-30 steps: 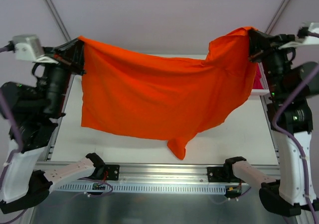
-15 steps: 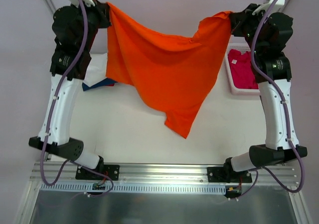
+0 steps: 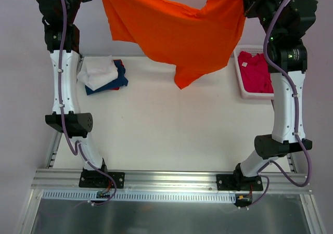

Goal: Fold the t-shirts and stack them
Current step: Flatten the tshirt out

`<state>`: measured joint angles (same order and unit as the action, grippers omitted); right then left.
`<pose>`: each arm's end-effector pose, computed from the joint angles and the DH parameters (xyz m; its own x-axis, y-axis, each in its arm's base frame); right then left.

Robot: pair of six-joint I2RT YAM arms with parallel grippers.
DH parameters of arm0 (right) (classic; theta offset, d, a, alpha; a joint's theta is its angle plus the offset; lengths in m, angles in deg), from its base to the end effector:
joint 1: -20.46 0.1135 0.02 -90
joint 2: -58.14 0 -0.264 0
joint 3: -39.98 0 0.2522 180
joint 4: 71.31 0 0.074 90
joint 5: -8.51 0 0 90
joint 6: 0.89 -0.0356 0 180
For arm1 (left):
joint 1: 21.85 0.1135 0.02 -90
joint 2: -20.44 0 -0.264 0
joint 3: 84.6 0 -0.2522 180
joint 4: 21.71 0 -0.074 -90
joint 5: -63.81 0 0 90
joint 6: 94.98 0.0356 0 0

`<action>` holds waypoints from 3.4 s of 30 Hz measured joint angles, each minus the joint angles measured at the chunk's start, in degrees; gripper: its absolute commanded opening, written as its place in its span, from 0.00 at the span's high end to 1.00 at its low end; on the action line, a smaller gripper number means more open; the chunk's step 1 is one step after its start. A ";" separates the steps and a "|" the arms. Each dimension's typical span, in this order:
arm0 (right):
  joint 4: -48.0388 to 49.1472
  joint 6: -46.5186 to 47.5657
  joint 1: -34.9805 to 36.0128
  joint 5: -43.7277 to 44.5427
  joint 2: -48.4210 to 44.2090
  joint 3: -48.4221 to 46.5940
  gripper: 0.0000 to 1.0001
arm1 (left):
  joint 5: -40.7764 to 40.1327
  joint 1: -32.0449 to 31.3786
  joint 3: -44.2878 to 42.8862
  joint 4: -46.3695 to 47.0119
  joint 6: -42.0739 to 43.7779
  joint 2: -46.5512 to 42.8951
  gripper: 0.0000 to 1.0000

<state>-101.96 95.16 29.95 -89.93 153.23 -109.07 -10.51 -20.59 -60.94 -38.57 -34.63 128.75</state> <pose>0.2872 0.0533 0.6236 0.4193 -0.0356 -0.9071 -0.2533 0.9550 -0.1545 0.3644 -0.0016 0.6077 0.3458 -0.4688 -0.8128 0.4385 0.8466 -0.3017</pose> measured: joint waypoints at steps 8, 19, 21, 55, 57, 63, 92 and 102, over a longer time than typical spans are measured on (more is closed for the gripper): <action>8.20 0.59 0.00 -3.37 -8.90 23.43 1.00 | 6.67 0.98 21.68 10.82 -3.56 -5.03 1.00; 13.64 -2.67 0.48 -3.82 -24.90 67.14 1.00 | 8.70 0.94 68.35 23.98 -4.39 -15.02 1.00; 13.97 -3.15 0.94 -3.54 -29.00 71.43 1.00 | 8.24 0.66 74.60 25.38 -4.50 -17.20 1.00; -7.98 -16.44 13.49 0.07 -74.58 91.45 0.72 | -1.25 -12.17 110.90 -1.31 -7.48 -75.30 0.52; -9.73 -16.55 13.49 0.17 -75.69 90.55 0.70 | -1.29 -12.20 110.86 -3.45 -7.48 -78.16 0.46; -11.41 -16.48 13.49 0.33 -76.02 87.25 0.69 | -1.31 -12.20 107.91 -8.00 -7.48 -82.05 0.42; 3.58 -17.16 19.04 4.28 -49.96 105.33 0.66 | -5.92 -24.94 109.39 11.98 -7.06 -35.32 0.42; 5.62 -18.56 22.56 6.40 -45.46 111.43 0.66 | -7.52 -26.23 115.34 14.84 -7.50 -33.62 0.43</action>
<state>-96.34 76.60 52.51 -83.53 107.77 2.36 -18.03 -46.82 54.40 -23.72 -42.13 95.13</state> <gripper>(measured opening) 0.342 0.575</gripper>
